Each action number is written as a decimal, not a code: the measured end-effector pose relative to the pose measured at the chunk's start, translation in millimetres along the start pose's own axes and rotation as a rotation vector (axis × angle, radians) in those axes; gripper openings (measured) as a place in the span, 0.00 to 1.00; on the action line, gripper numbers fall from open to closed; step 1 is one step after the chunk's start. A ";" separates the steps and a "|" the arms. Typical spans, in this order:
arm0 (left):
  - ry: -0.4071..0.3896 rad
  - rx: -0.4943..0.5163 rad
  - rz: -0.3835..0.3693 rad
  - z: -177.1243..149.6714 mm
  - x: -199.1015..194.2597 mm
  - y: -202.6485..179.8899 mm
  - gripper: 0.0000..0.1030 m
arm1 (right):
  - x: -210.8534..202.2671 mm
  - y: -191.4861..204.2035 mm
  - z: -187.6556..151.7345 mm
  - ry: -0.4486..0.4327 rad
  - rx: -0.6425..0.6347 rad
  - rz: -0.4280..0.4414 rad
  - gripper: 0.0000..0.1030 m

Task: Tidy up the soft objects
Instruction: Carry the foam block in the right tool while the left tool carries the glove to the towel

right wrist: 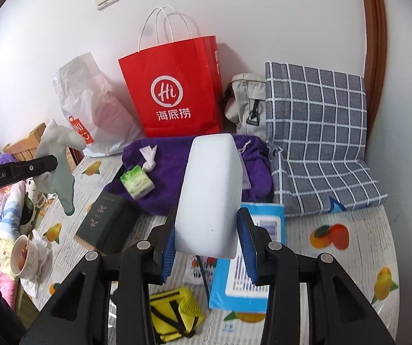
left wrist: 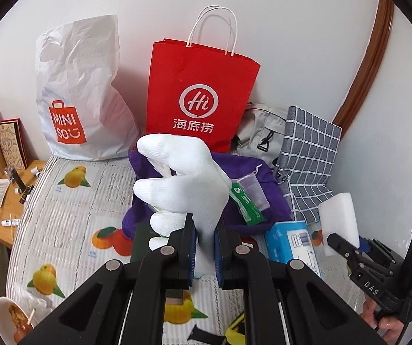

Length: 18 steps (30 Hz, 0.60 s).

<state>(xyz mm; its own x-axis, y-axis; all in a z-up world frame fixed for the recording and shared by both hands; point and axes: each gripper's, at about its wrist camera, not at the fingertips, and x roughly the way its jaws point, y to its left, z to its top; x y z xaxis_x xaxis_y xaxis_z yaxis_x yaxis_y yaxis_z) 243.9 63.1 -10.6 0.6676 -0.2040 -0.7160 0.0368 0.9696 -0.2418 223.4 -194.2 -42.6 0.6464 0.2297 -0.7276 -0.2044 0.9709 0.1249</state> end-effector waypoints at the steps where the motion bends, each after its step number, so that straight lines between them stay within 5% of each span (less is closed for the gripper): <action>1: 0.001 0.000 0.002 1.4 2.2 0.8 0.10 | 1.4 -0.1 2.6 -0.003 0.000 0.001 0.38; 18: -0.007 0.033 0.056 27.0 48.4 4.0 0.10 | 49.3 -4.1 42.6 -0.015 -0.035 -0.036 0.39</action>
<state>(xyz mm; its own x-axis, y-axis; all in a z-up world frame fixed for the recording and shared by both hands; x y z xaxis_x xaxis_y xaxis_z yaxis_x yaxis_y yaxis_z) 296.5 60.7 -28.5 0.6743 -0.1481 -0.7235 0.0233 0.9835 -0.1795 287.4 -184.0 -50.2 0.6646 0.1957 -0.7211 -0.2063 0.9756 0.0747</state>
